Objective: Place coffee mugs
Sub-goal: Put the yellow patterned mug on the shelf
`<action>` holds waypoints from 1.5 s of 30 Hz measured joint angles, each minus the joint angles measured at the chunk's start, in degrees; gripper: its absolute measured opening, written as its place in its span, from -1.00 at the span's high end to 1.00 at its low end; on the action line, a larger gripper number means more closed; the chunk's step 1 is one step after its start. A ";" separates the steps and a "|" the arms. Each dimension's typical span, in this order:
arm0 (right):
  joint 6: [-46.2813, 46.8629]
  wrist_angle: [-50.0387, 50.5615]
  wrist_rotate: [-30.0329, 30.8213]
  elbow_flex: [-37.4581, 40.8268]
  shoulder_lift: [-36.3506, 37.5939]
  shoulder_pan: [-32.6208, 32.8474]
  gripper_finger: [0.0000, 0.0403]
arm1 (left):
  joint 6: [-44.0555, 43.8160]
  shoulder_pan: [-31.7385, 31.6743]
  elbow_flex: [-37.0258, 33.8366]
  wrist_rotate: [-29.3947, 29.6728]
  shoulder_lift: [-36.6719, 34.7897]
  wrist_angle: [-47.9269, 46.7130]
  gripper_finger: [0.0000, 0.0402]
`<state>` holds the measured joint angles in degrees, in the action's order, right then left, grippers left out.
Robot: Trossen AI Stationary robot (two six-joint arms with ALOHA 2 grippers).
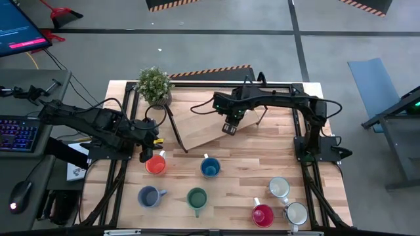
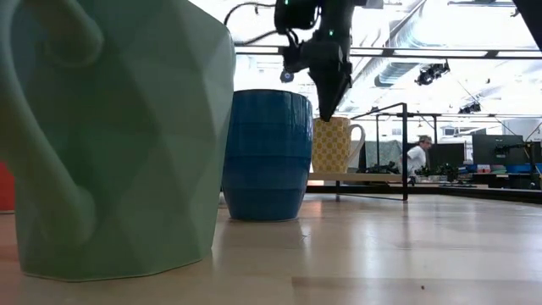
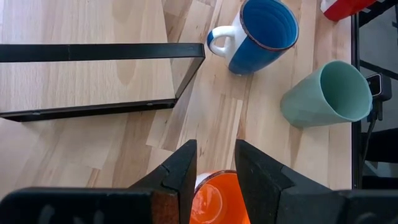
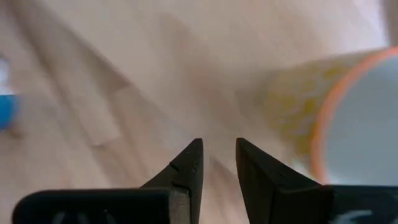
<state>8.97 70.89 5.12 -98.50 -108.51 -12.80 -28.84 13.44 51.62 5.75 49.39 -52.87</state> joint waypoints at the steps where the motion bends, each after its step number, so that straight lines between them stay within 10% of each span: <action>1: 0.02 0.12 1.11 -0.01 -0.28 -0.46 0.64 | 0.01 -0.01 0.00 0.00 -0.01 -0.01 0.51; 45: -4.54 -1.30 0.68 -0.02 -1.63 -7.21 0.64 | -2.47 -0.01 0.00 0.00 0.00 0.25 0.51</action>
<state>4.43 69.59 5.81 -98.52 -110.15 -20.01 -31.31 13.43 51.62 5.75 49.40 -52.62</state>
